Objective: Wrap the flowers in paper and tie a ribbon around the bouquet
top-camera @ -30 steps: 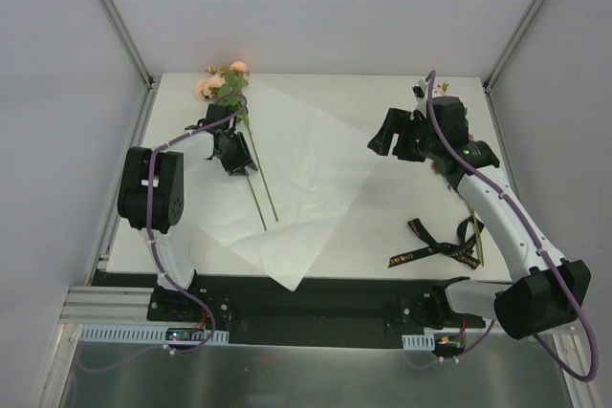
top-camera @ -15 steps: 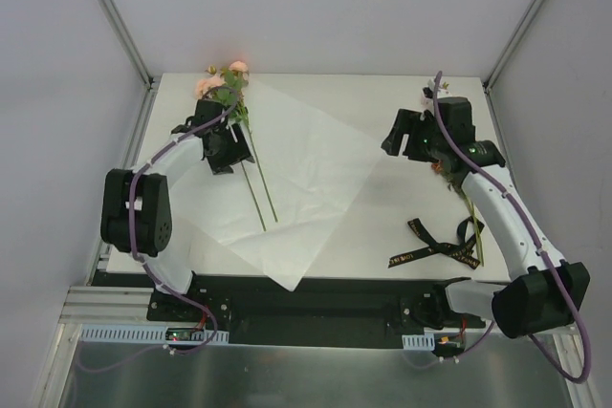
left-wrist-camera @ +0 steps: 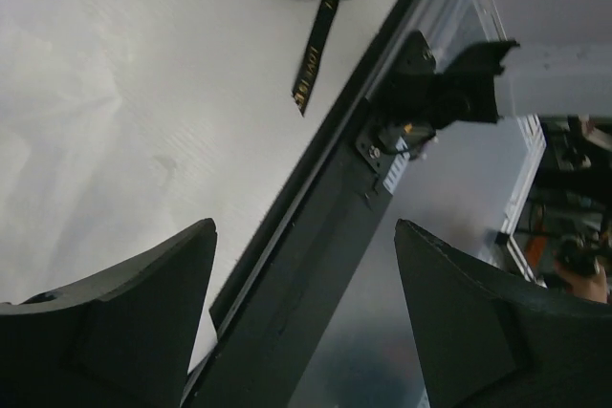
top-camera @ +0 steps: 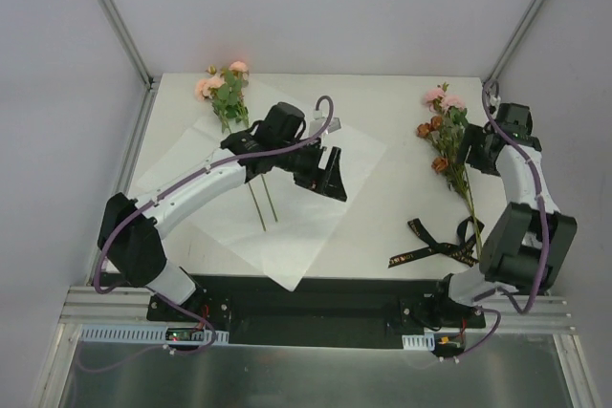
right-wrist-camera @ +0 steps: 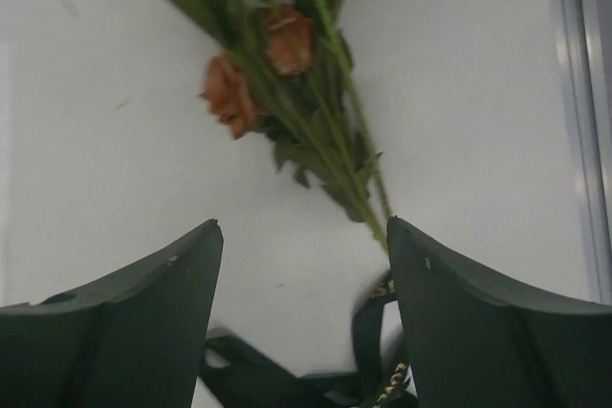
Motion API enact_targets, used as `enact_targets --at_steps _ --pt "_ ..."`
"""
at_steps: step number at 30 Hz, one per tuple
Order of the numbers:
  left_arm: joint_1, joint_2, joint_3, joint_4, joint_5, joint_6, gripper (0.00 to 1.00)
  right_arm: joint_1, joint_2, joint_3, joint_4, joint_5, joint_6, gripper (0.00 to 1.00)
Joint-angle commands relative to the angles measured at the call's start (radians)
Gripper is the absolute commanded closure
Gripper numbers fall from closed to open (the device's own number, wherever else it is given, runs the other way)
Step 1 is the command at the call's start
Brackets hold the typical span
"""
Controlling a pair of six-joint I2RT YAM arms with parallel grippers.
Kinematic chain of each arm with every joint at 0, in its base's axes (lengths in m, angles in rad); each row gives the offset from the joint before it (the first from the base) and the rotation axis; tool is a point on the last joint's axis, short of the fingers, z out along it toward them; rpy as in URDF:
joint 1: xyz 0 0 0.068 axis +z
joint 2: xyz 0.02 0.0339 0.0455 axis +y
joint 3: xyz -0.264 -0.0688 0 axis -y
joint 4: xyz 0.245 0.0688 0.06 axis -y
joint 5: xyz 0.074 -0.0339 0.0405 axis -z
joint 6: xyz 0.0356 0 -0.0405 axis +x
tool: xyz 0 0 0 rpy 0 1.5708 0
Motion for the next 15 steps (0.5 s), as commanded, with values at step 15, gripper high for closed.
enact_targets --at_steps 15 --pt "-0.066 -0.125 -0.078 -0.023 0.186 0.113 0.24 -0.163 0.499 0.2 -0.003 0.0 -0.252 0.55"
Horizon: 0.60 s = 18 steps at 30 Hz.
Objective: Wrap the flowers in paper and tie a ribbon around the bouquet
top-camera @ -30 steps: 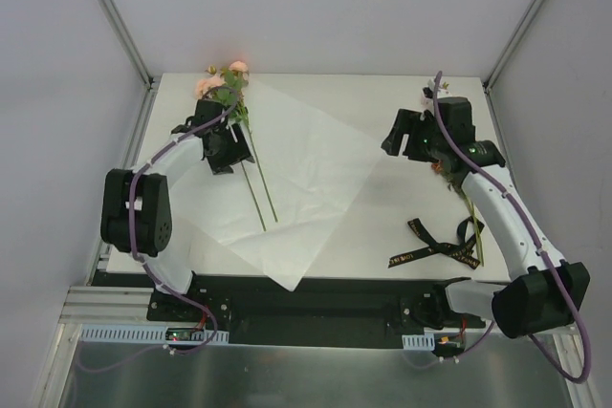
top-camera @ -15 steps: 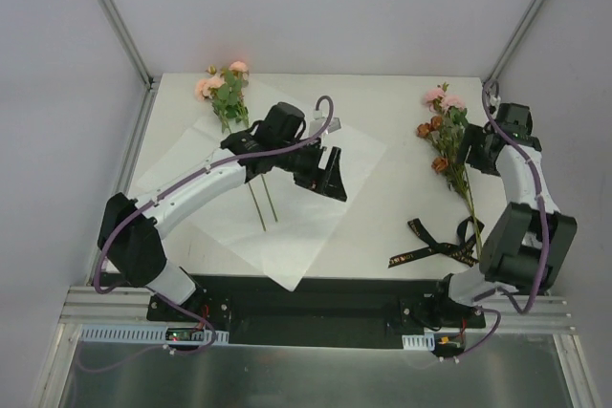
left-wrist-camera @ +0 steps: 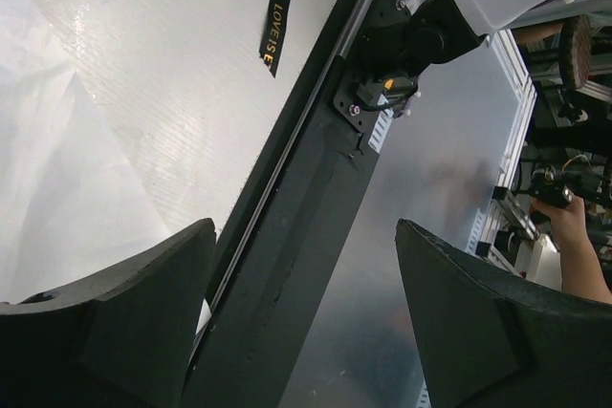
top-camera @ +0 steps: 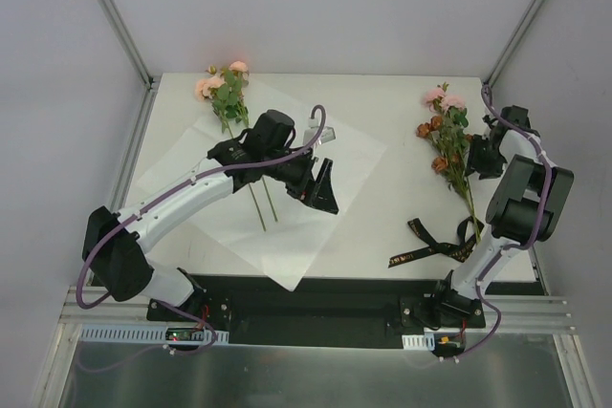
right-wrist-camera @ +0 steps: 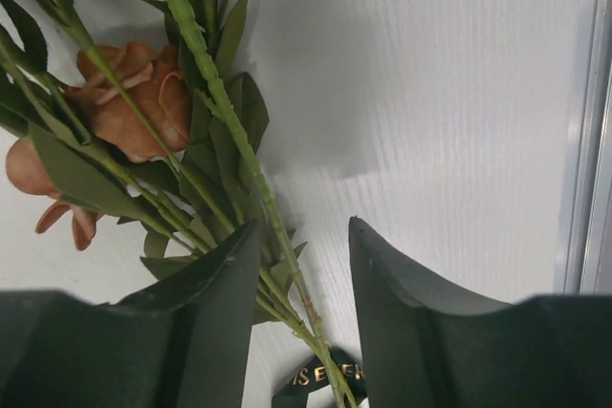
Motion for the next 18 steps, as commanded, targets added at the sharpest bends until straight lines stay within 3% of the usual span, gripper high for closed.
enact_targets --at_steps 1,4,9,15,18 --pt "-0.01 -0.012 0.013 0.007 0.03 0.037 0.24 0.003 0.027 0.028 0.006 0.028 -0.046 0.59" --pt "-0.008 -0.002 0.008 0.007 0.012 0.041 0.25 0.008 0.041 0.027 0.012 -0.012 -0.074 0.67" --pt "0.009 0.012 0.0 0.007 -0.014 0.041 0.25 0.037 0.085 0.059 0.01 -0.012 -0.113 0.69" --pt "0.018 0.014 -0.012 0.007 -0.077 0.042 0.25 0.054 0.124 0.099 -0.014 0.035 -0.124 0.85" --pt "0.018 0.018 -0.011 0.007 -0.089 0.042 0.25 0.069 0.078 0.114 -0.02 0.143 -0.11 0.96"
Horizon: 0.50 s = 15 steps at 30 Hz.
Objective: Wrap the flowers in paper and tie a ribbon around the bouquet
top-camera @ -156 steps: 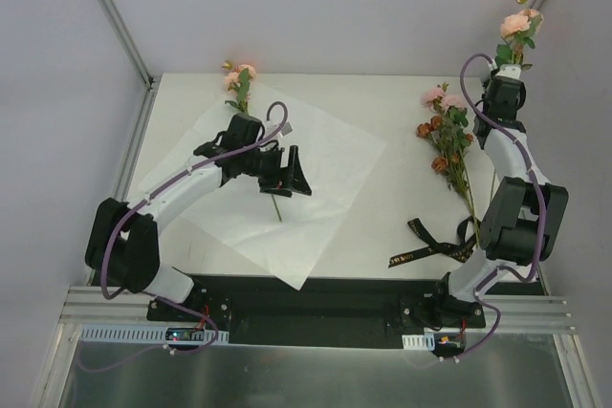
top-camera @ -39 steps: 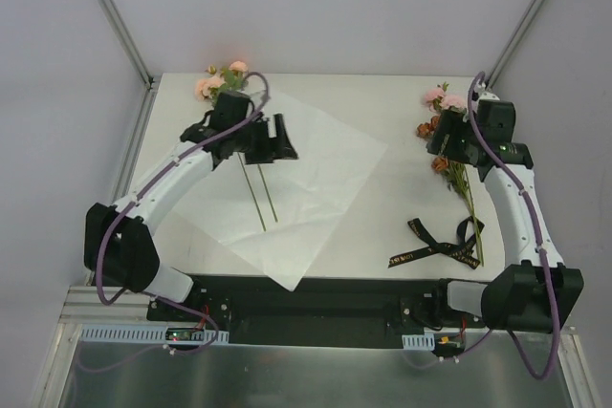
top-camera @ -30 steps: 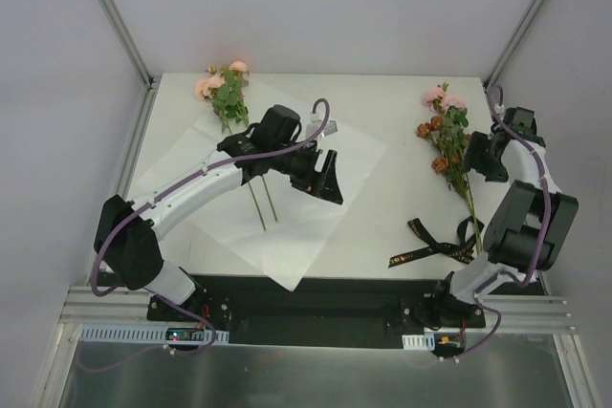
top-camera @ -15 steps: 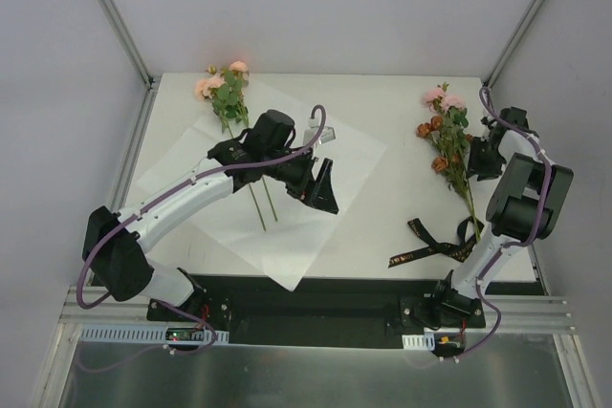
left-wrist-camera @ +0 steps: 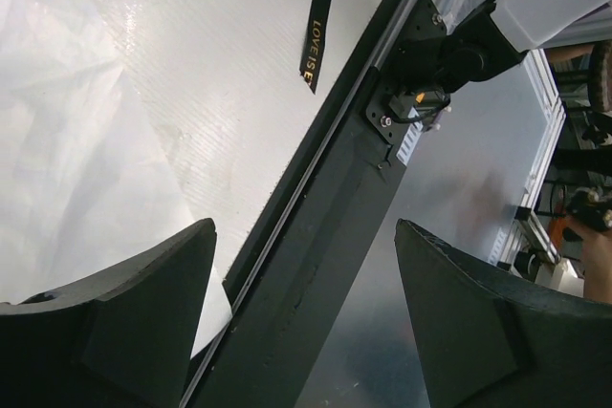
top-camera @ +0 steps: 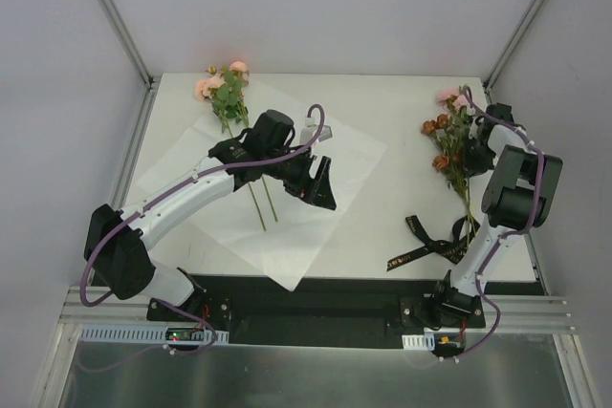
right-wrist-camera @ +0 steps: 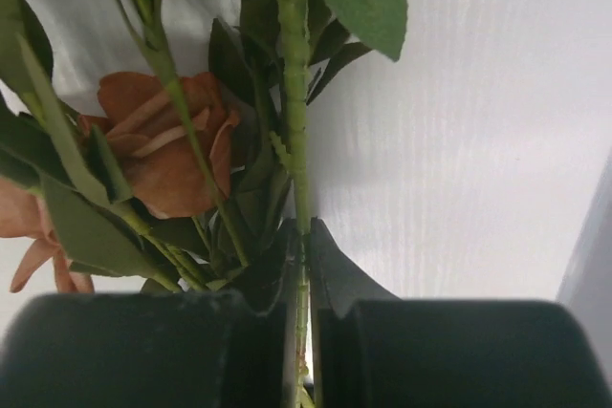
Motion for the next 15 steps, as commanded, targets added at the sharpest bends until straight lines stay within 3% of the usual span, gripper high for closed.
enact_targets --at_steps 1,12,15 --pt "0.007 0.011 -0.002 0.006 -0.041 0.031 0.25 0.016 -0.06 0.052 -0.012 0.13 -0.012 0.99" --pt "0.022 0.037 0.035 0.052 -0.055 -0.047 0.24 0.042 -0.403 0.125 0.02 0.256 -0.013 1.0" --pt "0.05 0.01 0.021 0.161 -0.008 -0.133 0.24 0.088 -0.491 0.154 -0.026 0.206 0.1 1.0"
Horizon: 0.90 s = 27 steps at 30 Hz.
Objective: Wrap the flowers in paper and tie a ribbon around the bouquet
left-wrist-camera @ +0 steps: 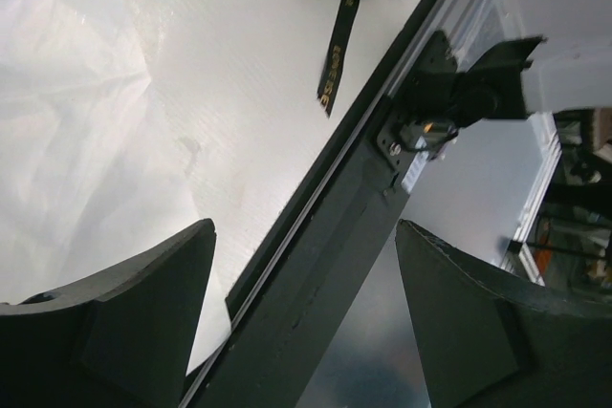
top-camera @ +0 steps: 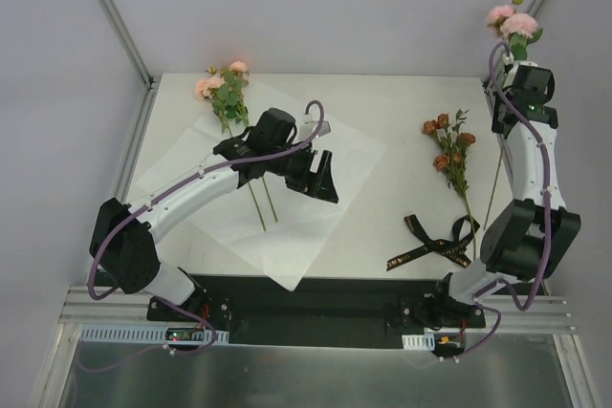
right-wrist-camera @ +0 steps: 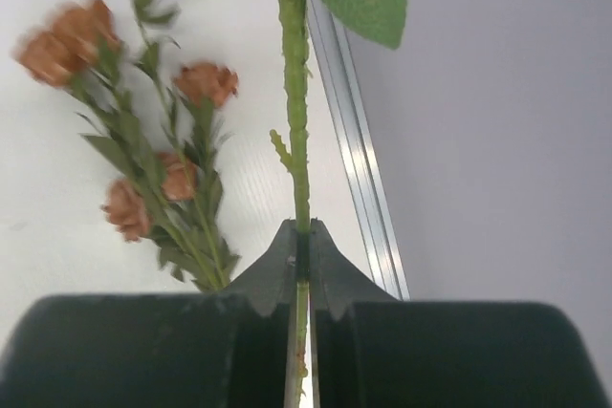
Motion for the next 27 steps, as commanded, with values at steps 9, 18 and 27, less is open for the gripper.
enact_targets --at_steps 9,18,27 --pt "0.159 -0.129 -0.126 0.63 0.057 -0.423 0.21 0.346 -0.329 -0.232 0.336 -0.762 0.683 1.0" --pt "0.209 -0.171 -0.182 0.698 0.003 -0.504 0.24 0.736 -0.328 -0.312 0.491 -0.785 0.81 0.99" --pt "0.21 -0.186 -0.129 0.579 -0.065 -0.424 0.29 0.89 -0.283 -0.286 0.522 -0.776 0.844 0.99"
